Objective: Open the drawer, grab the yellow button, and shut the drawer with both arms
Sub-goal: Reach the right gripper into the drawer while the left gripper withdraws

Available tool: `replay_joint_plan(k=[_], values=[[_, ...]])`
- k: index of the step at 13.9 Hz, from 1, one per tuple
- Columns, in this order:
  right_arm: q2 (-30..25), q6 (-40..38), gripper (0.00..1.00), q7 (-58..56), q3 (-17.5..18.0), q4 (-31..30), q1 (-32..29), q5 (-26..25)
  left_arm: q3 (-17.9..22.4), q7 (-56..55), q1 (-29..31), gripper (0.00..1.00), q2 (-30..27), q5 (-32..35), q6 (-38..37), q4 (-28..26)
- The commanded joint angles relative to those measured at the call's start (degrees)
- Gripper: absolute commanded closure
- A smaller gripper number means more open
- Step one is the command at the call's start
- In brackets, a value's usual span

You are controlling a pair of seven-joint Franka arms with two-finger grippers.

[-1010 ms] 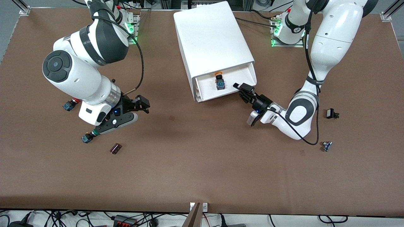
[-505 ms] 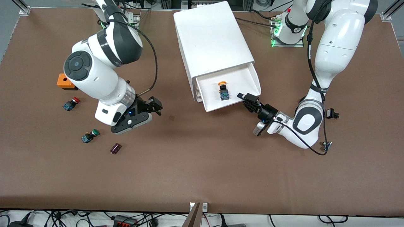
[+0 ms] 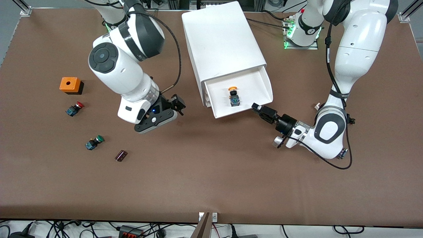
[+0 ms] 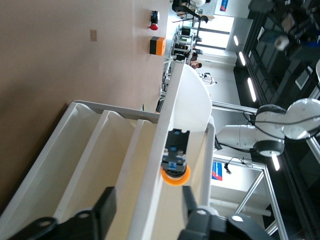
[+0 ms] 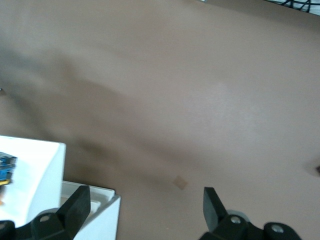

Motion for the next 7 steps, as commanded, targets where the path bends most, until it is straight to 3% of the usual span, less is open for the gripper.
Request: replay_joint_plan(k=[1,4,7], values=[[1.5,-0.1,0.0,5.5,-0.3,3.3,3.6,0.5,0.1,-5.2,0.3,0.0,-2.9,0.5,-0.1,0.6],[2.6,1.9,0.0,10.0,-0.5,4.2,7.2,0.0,0.2,-12.3,0.2,0.0,-6.8,5.0,0.1,0.9],[4.6,4.3,0.0,15.6,-0.7,5.8,10.2,-0.4,0.6,-20.5,0.9,0.0,-7.9,12.3,0.3,5.2]])
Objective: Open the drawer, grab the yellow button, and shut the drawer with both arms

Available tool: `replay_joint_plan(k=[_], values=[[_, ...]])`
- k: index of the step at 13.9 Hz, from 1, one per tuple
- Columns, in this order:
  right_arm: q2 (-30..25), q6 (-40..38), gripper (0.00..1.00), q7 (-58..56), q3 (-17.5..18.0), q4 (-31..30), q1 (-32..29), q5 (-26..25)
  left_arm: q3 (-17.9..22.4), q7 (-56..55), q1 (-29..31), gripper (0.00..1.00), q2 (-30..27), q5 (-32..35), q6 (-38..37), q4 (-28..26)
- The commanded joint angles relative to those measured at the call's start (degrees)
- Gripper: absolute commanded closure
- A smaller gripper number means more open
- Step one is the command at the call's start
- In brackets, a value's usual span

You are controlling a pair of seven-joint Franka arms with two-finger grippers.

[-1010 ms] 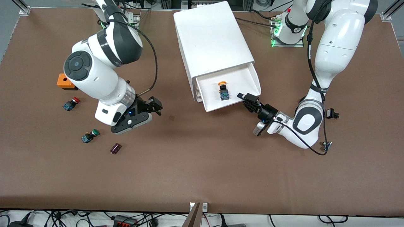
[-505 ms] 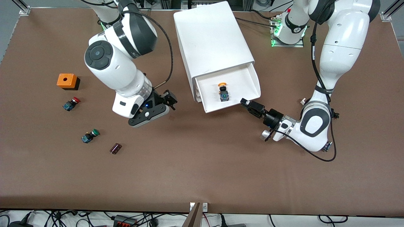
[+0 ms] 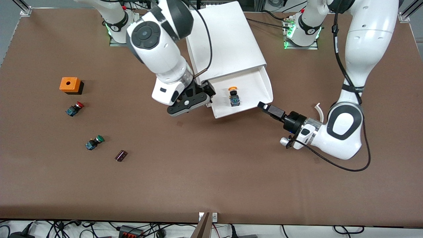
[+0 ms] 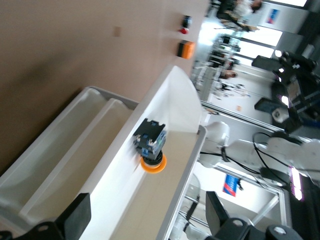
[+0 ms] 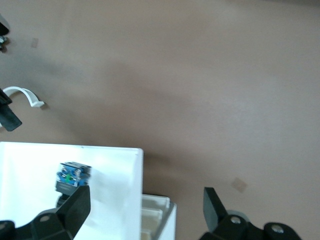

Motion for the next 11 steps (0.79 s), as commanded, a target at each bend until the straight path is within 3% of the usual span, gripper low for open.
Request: replay_joint_plan(k=[1,4,6,8,11], values=[[3.1,0.3,0.0,3.1,-0.7,4.0,2.8,-1.3,0.4,-6.4,0.3,0.0,-1.4,7.2,0.3,3.6],[6.5,0.6,0.0,9.6,-0.8,8.5,6.8,-6.0,0.5,-14.5,0.0,0.0,-3.1,17.2,1.0,6.6],[9.9,0.6,0.0,14.6,-0.8,12.1,9.1,-9.1,0.4,-20.9,0.0,0.0,-5.2,27.7,0.9,8.6],[11.9,0.7,0.0,17.0,-0.9,13.2,10.6,-11.0,-0.6,-26.1,-1.3,0.0,-6.2,38.7,1.0,9.1],[13.3,0.7,0.0,17.5,-0.9,13.4,12.2,-11.5,-0.6,-29.5,-2.9,0.0,-6.4,48.4,0.9,11.8]])
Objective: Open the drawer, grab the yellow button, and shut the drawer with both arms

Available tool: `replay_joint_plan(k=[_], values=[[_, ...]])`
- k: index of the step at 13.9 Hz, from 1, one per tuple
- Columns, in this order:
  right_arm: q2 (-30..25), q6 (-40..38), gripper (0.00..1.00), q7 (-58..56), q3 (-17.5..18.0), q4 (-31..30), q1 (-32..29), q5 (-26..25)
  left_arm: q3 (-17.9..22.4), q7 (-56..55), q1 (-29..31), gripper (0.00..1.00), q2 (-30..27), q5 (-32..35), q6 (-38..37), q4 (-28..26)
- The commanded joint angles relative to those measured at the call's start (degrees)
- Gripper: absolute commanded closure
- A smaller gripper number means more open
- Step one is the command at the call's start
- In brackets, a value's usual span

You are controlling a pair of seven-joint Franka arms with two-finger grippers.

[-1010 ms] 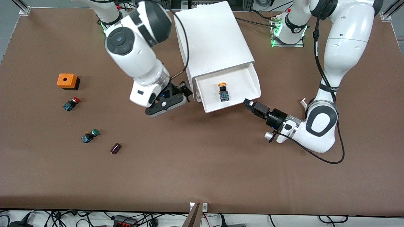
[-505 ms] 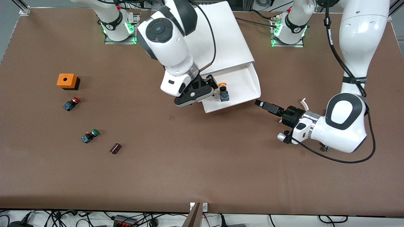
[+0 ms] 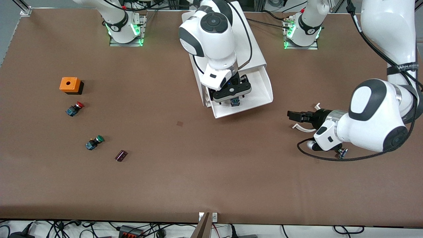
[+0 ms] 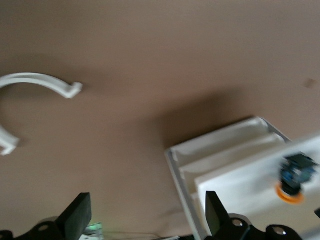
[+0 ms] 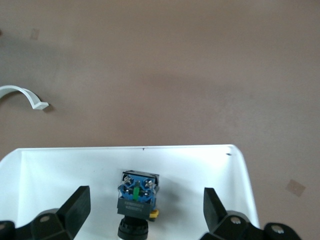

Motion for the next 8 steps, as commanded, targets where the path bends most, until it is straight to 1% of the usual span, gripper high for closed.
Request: replay_joint_plan(k=[1,4,5,6,8], values=[[1.9,-0.4,0.0,1.4,-0.6,2.6,1.3,-0.9,-0.3,-2.5,-1.6,0.0,-0.3,7.4,-0.4,3.7],[2.6,-0.4,0.01,1.4,-0.5,2.6,1.6,-0.9,0.3,-2.1,-1.7,0.0,0.0,7.9,0.1,6.6],[2.7,-0.4,0.04,1.4,-0.5,2.6,2.0,-0.9,0.6,-2.1,-1.9,0.0,0.4,8.1,0.1,6.7],[3.2,-0.4,0.11,1.3,-0.4,2.6,2.1,-0.8,0.6,-2.1,-1.9,0.0,0.4,8.1,0.1,6.7],[3.8,-0.4,0.16,1.4,-0.5,2.5,2.3,-0.8,0.6,-2.2,-1.9,0.0,0.4,8.7,0.1,6.7]])
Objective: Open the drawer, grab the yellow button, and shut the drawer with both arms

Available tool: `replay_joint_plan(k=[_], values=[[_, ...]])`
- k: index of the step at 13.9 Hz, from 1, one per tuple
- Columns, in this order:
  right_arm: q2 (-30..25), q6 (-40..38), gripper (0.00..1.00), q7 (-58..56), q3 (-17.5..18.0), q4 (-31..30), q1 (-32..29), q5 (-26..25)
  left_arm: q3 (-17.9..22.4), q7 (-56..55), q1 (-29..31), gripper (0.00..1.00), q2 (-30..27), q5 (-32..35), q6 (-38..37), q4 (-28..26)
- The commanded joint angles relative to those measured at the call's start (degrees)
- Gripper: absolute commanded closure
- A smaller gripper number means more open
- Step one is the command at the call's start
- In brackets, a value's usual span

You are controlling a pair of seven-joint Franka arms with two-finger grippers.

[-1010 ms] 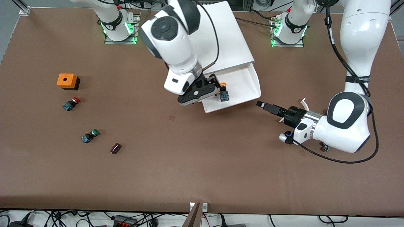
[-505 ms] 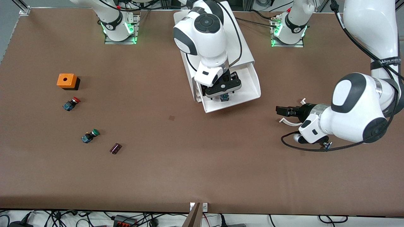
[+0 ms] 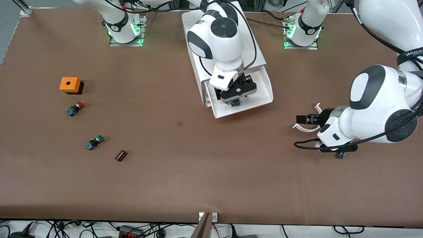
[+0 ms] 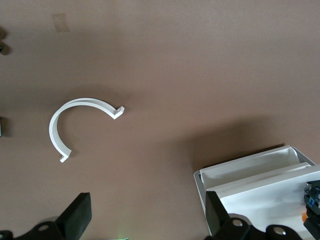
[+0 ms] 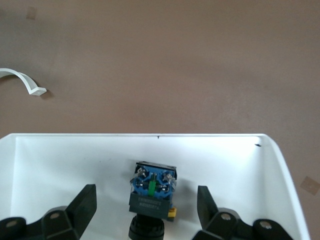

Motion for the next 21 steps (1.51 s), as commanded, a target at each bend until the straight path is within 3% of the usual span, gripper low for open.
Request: replay_joint_plan(k=[1,3,4,5,7,8,9,14,18,21], values=[[1.8,-0.4,0.17,1.4,-0.4,1.9,0.9,-0.9,-0.1,-0.8,-0.7,0.0,0.5,3.4,0.0,1.2],[2.2,-0.4,0.19,1.3,-0.4,1.8,0.9,-1.0,-0.4,-0.8,-1.2,0.0,0.3,5.6,-0.1,1.1],[2.5,-0.4,0.27,1.3,-0.4,1.7,0.9,-1.0,-0.5,-1.0,-1.6,0.0,0.3,6.1,-0.1,1.1],[2.5,-0.5,0.4,1.3,-0.4,1.7,0.9,-1.0,-0.5,-1.0,-1.8,0.0,0.3,6.3,-0.1,1.1],[2.3,-1.1,0.78,1.2,-0.5,1.9,0.8,-0.9,-0.5,-1.0,-1.8,0.0,0.3,6.3,0.0,1.1],[2.0,-1.4,0.92,1.2,-0.6,1.9,0.8,-0.9,-0.4,-1.0,-1.8,0.0,0.3,6.3,0.0,1.1],[1.9,-1.7,1.0,1.3,-0.8,2.0,0.8,-0.9,-0.4,-0.7,-1.7,0.0,0.3,6.2,0.0,1.1],[1.2,-8.8,1.0,2.9,-1.3,10.7,-2.6,2.0,-0.7,-1.1,-1.7,0.0,-0.1,6.2,0.5,1.1],[-2.0,-15.1,1.0,2.5,-0.8,11.1,-9.9,2.3,-0.8,-10.0,-6.7,0.0,-1.4,10.9,5.2,-0.1],[-3.2,-20.8,1.0,2.2,-1.1,11.0,-14.0,3.4,-0.9,-17.6,-10.8,0.0,-2.3,11.1,11.9,-5.4]])
